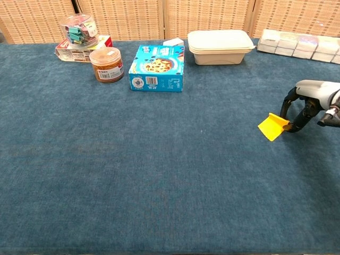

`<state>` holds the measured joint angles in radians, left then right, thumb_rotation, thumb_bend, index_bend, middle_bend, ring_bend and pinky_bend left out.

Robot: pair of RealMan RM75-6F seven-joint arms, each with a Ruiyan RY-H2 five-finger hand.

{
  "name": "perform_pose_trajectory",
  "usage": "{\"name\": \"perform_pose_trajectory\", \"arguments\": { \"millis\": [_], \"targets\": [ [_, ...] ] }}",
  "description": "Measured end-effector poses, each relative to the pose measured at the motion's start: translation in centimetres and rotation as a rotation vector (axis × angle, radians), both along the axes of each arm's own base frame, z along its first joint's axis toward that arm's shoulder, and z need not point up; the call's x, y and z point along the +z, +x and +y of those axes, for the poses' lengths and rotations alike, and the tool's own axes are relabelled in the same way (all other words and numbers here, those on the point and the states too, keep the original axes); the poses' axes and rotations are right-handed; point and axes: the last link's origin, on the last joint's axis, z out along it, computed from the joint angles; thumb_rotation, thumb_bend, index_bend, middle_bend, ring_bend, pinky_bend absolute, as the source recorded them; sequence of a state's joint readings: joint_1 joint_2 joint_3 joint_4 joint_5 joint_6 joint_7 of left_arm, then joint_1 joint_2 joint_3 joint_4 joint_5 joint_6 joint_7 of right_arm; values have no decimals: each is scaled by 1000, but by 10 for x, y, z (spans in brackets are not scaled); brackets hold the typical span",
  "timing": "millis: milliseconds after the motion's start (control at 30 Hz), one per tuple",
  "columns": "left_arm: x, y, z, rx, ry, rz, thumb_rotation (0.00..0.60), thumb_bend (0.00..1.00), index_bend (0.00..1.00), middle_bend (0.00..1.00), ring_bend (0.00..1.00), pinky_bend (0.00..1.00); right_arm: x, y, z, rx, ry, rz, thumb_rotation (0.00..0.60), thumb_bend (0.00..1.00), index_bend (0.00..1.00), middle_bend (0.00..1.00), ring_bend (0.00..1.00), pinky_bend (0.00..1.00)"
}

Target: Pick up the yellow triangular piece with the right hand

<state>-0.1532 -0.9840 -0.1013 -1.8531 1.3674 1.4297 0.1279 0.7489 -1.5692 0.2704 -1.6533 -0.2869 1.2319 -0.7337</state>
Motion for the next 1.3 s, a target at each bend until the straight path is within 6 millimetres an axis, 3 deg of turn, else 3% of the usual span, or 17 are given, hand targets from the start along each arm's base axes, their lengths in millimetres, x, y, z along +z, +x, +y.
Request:
{"name": "perform_pose_trajectory", "arguments": {
  "millis": [1300],
  "targets": [
    [1, -1, 0, 0, -3, -7, 600, 0, 0, 0, 0, 0, -7, -6, -6, 26, -41, 45, 600, 578, 586, 0, 0, 0]
  ]
}}
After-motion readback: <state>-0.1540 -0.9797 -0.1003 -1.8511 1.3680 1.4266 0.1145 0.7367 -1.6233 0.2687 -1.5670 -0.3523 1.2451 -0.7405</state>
